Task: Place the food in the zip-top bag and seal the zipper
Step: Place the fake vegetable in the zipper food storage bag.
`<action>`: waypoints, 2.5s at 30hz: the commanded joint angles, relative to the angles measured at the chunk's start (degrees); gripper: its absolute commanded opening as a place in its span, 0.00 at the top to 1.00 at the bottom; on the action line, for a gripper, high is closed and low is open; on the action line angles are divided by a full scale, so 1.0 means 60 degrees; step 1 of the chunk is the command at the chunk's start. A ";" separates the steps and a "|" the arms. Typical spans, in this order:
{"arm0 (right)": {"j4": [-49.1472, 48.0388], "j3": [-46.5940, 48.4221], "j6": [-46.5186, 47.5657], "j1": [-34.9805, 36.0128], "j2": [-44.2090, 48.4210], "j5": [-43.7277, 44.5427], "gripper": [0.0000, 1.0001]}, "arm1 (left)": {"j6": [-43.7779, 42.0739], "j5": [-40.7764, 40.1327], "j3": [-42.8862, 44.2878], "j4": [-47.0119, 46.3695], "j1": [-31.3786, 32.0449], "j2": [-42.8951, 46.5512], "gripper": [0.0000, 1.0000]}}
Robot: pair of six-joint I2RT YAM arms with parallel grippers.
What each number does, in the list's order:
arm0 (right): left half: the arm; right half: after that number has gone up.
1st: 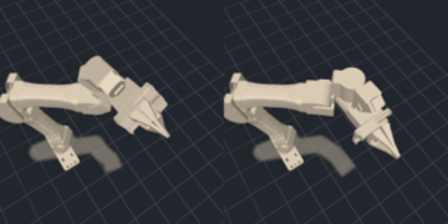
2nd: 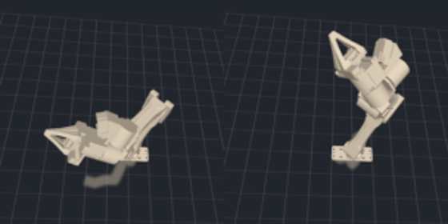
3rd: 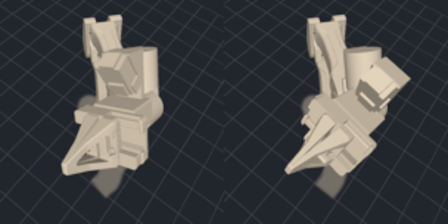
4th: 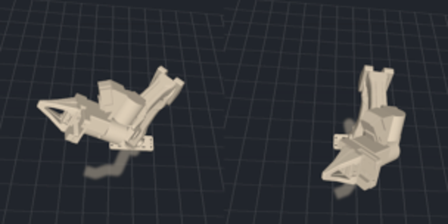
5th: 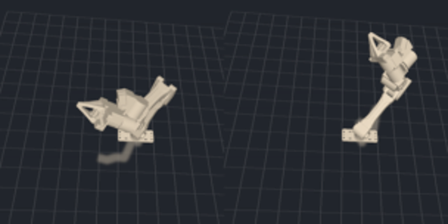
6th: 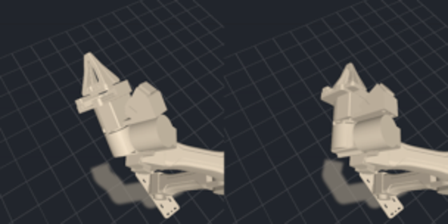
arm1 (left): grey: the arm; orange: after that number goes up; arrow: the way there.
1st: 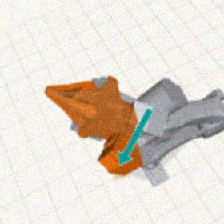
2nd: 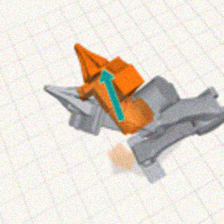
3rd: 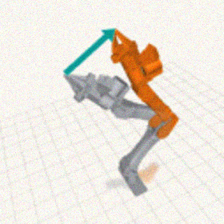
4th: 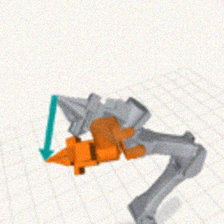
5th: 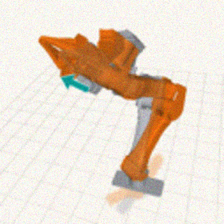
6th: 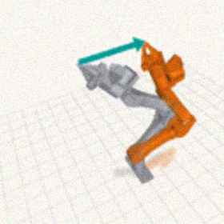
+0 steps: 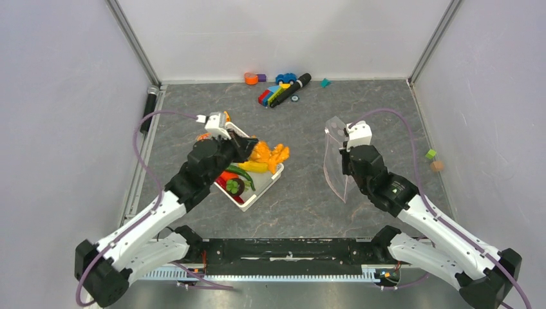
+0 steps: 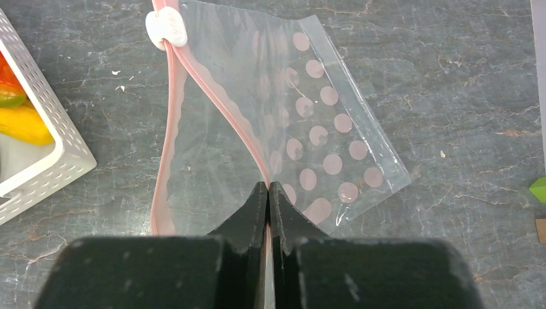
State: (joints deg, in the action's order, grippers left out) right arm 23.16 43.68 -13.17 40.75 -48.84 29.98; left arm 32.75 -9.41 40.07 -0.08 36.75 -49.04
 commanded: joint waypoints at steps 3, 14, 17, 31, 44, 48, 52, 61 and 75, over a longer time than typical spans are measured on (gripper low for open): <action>-0.0366 -0.0059 -0.0049 -0.0033 0.0404 0.0216 0.94 | 0.0722 0.1173 0.0741 -0.2345 0.1371 -0.1846 0.98; 0.0444 0.0976 -0.1900 0.0151 -0.1010 0.3013 1.00 | 0.2739 -0.4351 0.2919 -0.0328 0.3807 -0.4122 0.98; 0.0558 0.1417 -0.2198 0.0730 -0.1443 0.3876 1.00 | 0.2908 -0.5030 0.3449 -0.0035 0.3927 -0.4615 0.98; -0.1414 0.0560 -0.2765 0.1762 -0.1254 0.2601 1.00 | 0.4201 -0.6617 0.5297 0.1928 0.3949 -0.6571 0.98; -0.2339 0.0011 -0.2849 0.1792 -0.1203 0.2060 0.98 | 0.3627 -0.5132 0.4814 0.0482 0.4090 -0.6882 0.98; -0.2599 -0.0071 -0.2856 0.1793 -0.1174 0.1709 0.98 | 0.3477 -0.5118 0.4747 0.0300 0.4268 -0.6964 0.98; -0.2920 -0.0240 -0.2865 0.1796 -0.1091 0.1225 0.98 | 0.3168 -0.4887 0.4783 0.0146 0.4345 -0.7032 0.95; -0.3131 -0.0385 -0.2930 0.1792 -0.0945 0.1172 0.98 | 0.2447 -0.3858 0.4702 -0.0314 0.4633 -0.6937 0.77; -0.3494 -0.0665 -0.2880 0.1790 -0.0424 0.0555 1.00 | 0.1423 -0.2977 0.4770 -0.0270 0.4706 -0.7040 0.57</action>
State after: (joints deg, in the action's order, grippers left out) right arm 5.58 40.27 -29.85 51.13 -52.64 35.92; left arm 44.64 -30.94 67.94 1.67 64.10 -91.18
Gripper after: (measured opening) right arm 0.010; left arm 0.390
